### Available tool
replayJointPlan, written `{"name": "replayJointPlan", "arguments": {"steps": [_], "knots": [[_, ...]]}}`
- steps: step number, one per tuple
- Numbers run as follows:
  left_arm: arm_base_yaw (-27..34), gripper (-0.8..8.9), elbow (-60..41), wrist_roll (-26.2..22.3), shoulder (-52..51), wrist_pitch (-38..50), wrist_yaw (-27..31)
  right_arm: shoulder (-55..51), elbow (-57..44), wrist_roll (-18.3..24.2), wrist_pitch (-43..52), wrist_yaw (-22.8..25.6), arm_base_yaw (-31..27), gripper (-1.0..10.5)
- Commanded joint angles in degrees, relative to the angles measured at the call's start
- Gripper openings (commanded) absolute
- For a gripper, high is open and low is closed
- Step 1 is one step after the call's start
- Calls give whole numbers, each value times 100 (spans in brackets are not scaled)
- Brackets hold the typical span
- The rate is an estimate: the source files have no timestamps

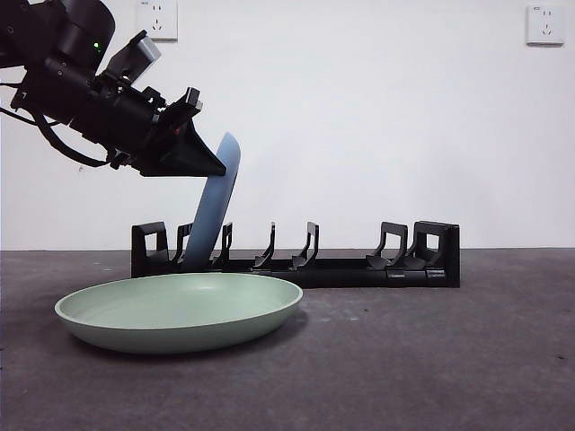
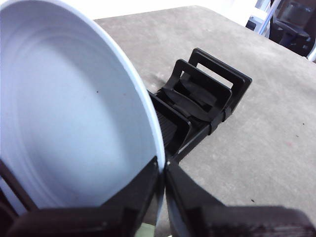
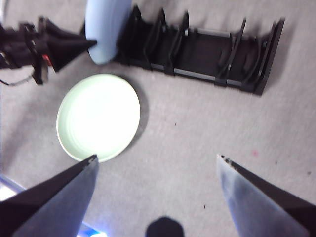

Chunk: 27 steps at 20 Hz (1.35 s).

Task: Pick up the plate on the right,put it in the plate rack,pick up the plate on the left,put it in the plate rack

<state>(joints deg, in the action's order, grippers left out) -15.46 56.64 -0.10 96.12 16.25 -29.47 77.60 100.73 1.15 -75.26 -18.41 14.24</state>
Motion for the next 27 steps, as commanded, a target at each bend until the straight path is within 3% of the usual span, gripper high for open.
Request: {"name": "replayJointPlan", "arguments": {"steps": [1, 3, 9, 14, 17, 19, 22, 24, 27], "knots": [[-52, 111, -28, 0, 20, -74, 52, 37, -232, 74, 28, -4, 7, 409], [-72, 163, -28, 9, -11, -114, 50, 37, -345, 83, 52, -4, 7, 409], [-111, 163, -28, 7, -446, -455, 52, 37, -372, 77, 160, -7, 7, 409], [-111, 164, -28, -22, -1687, -1292, -345, 131, -422, 35, 378, -28, 7, 409], [-146, 167, -28, -22, -2616, -2004, -706, 376, -428, 17, 527, -365, 22, 409], [-219, 176, -28, -76, -3318, -2549, -890, 680, -428, -46, 660, -457, 221, 409], [-337, 398, -28, -201, -4275, -3222, -890, 1237, -428, -146, 964, -455, 658, 409], [-398, 412, -28, -271, -4841, -3716, -890, 1670, -428, -229, 1182, -448, 1019, 409], [-448, 413, -28, -807, -5539, -4760, -776, 2389, -428, -275, 1508, -90, 1504, 409]]}}
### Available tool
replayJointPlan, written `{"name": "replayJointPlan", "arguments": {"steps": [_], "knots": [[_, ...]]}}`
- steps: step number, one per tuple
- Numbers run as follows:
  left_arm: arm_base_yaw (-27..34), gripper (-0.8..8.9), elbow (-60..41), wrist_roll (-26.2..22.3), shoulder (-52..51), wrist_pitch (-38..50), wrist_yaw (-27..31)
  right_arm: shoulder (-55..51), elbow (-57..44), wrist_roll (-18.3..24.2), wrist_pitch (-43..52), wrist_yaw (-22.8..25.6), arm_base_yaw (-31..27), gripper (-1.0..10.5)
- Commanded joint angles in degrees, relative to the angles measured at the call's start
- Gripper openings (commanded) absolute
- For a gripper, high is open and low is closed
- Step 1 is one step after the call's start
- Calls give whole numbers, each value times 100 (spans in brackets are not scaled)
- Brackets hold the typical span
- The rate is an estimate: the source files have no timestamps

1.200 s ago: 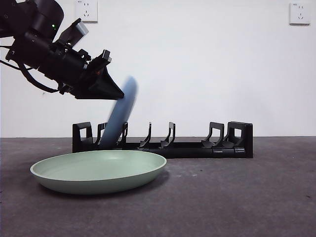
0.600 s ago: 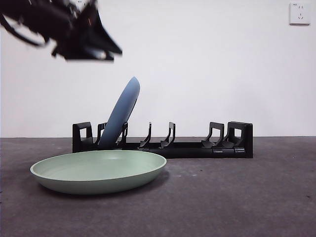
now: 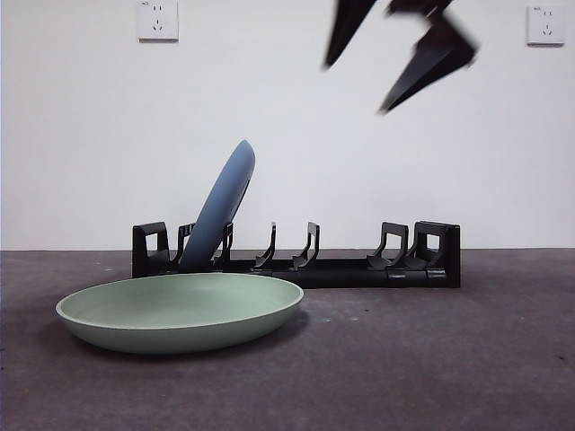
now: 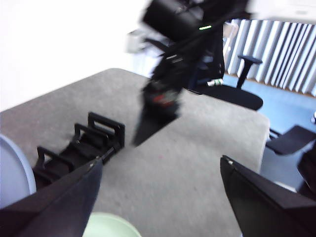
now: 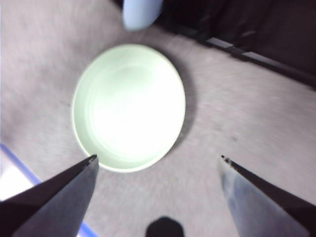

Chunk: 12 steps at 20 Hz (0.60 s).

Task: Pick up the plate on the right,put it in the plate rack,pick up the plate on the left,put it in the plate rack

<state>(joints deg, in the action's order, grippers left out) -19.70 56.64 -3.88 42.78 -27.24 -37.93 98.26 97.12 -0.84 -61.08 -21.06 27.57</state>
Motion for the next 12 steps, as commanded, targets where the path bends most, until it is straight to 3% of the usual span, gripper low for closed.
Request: {"name": "replayJointPlan", "arguments": {"steps": [1, 7, 12], "knots": [[-24, 413, -28, -686, -380, -817, 133, 581, -68, -109, 164, 337, 308, 409], [-24, 413, -28, -2006, -758, -2898, 955, 1912, -68, -205, 439, 507, 737, 406], [-55, 412, -28, -2035, -713, -2970, 946, 2326, -68, -365, 614, 514, 769, 404]]}}
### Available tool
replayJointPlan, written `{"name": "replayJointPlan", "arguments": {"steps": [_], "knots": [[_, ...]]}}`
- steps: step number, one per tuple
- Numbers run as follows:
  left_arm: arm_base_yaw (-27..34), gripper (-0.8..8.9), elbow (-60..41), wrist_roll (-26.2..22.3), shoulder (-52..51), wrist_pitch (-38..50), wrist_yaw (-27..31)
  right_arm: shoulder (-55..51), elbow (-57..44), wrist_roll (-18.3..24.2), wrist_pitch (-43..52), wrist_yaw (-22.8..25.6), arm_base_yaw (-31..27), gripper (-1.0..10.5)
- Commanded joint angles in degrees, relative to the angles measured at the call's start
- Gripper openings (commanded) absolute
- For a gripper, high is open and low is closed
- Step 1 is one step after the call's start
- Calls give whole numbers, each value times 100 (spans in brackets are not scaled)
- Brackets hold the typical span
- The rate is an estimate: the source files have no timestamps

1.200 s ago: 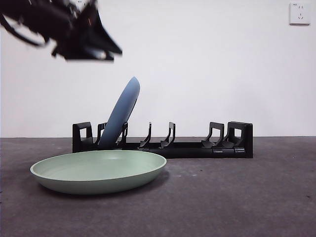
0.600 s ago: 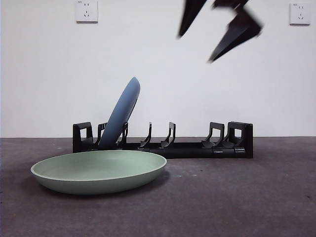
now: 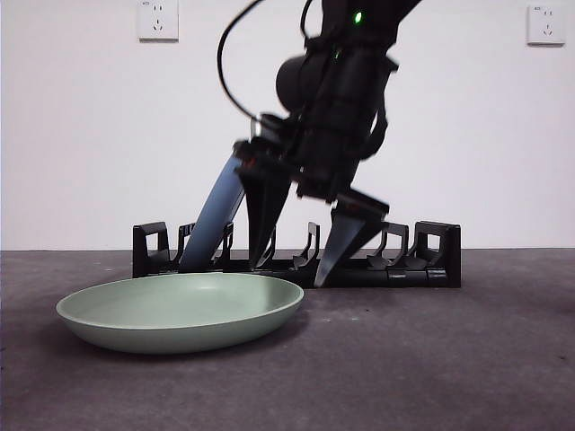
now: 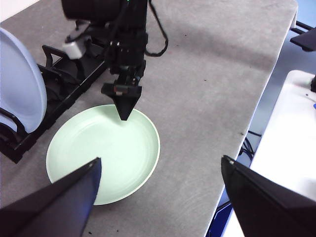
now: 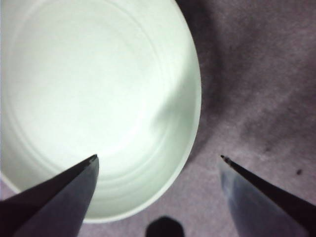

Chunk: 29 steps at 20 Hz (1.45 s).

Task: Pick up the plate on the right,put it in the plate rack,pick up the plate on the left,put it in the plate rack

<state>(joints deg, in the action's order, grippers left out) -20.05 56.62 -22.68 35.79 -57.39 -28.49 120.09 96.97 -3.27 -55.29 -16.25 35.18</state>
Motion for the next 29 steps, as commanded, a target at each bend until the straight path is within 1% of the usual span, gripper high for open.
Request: {"name": "replayJointPlan", "arguments": {"steps": [1, 3, 6, 7, 10, 13, 14, 15, 19, 23, 27, 29], "knots": [[-26, 412, -26, -157, -11, 48, 2, 181, -52, -127, 50, 52, 11, 399], [-48, 412, -26, -157, 2, 48, 2, 251, -52, -131, 70, 72, 11, 333], [-87, 413, -26, -157, 26, 46, 7, 334, -52, -133, 136, 68, 13, 136], [-101, 412, -26, -162, 42, 48, 9, 356, -52, -146, 151, 66, 13, 102], [-144, 412, -26, -157, 118, 42, 87, 433, -52, -229, 179, 68, 17, 87], [-267, 412, -26, -160, 280, -4, 376, 494, -55, -278, 201, 103, 17, 84], [-341, 412, -26, -160, 345, -7, 461, 494, -55, -282, 203, 146, 17, 46], [-426, 412, -26, -166, 407, -7, 529, 494, -55, -280, 205, 164, 17, -23], [-798, 412, -26, -321, 623, 11, 807, 485, -48, -315, 203, 173, 9, -13], [-1370, 413, -26, -520, 916, 46, 1084, 291, -48, -304, 22, 184, -17, -13], [-2076, 412, -26, -887, 1248, 101, 1663, -149, -37, -240, -284, 216, -72, -13], [-2494, 409, -26, -1038, 1432, 216, 2114, -466, -33, -166, -505, 219, -127, -13]]}}
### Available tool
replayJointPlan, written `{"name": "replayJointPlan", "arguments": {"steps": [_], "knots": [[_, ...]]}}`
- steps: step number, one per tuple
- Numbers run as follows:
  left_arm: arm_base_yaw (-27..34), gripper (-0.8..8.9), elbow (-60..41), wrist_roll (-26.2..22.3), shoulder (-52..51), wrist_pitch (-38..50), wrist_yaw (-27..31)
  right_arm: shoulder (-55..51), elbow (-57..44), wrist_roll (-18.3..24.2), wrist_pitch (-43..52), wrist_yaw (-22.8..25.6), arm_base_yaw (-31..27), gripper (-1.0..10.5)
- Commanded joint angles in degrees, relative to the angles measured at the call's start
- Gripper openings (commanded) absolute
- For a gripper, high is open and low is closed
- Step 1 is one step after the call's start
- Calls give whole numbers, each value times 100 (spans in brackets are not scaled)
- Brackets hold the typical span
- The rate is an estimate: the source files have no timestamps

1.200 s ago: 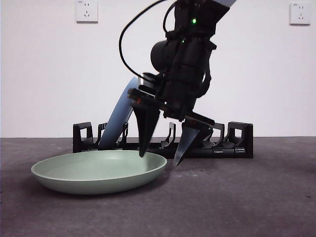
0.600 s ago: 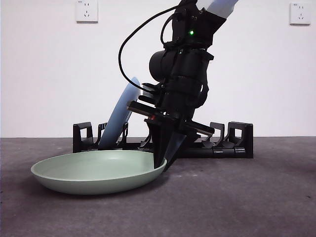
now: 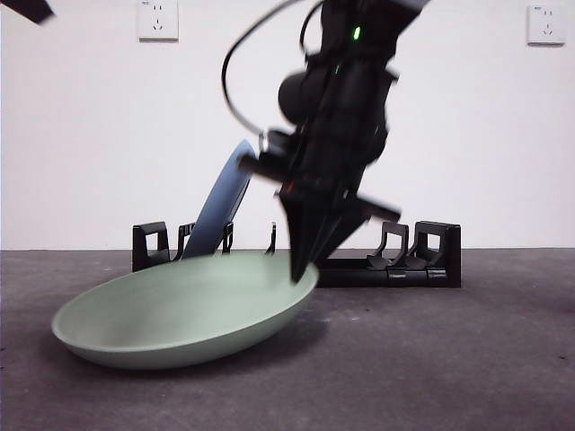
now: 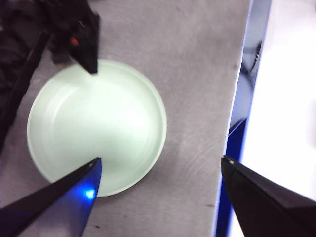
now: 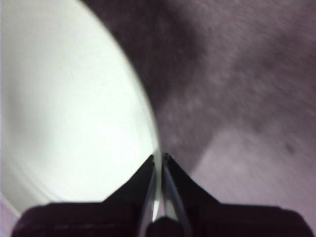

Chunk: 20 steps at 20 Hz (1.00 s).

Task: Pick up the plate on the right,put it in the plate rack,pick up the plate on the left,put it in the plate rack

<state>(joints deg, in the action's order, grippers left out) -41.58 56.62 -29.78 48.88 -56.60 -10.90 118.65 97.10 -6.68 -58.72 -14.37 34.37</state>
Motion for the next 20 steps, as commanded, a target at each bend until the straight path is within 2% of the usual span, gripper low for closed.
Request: {"name": "replayJointPlan", "arguments": {"steps": [1, 8, 11, 15, 16, 18, 20], "knots": [[-538, 409, -26, -404, 221, 195, 562, -490, -44, 199, -284, 28, -83, -13], [-1698, 409, -26, -1121, 1231, 1143, 1722, -1757, -20, 240, -1056, 28, -472, -13], [-1932, 409, -26, -1390, 1663, 1508, 2076, -2122, -20, 240, -1292, 28, -625, -13], [-1998, 403, -26, -1443, 2002, 1762, 2277, -2371, -20, 243, -1528, -22, -713, -13], [-1998, 374, -26, -1440, 2044, 1834, 2389, -2398, -20, 249, -1587, -22, -713, -13], [-1998, 211, -26, -1440, 2055, 1853, 2463, -2417, -20, 254, -1637, -63, -710, -13], [-1998, 112, -26, -1438, 2052, 1847, 2465, -2433, -20, 234, -1622, -105, -706, -13]]}}
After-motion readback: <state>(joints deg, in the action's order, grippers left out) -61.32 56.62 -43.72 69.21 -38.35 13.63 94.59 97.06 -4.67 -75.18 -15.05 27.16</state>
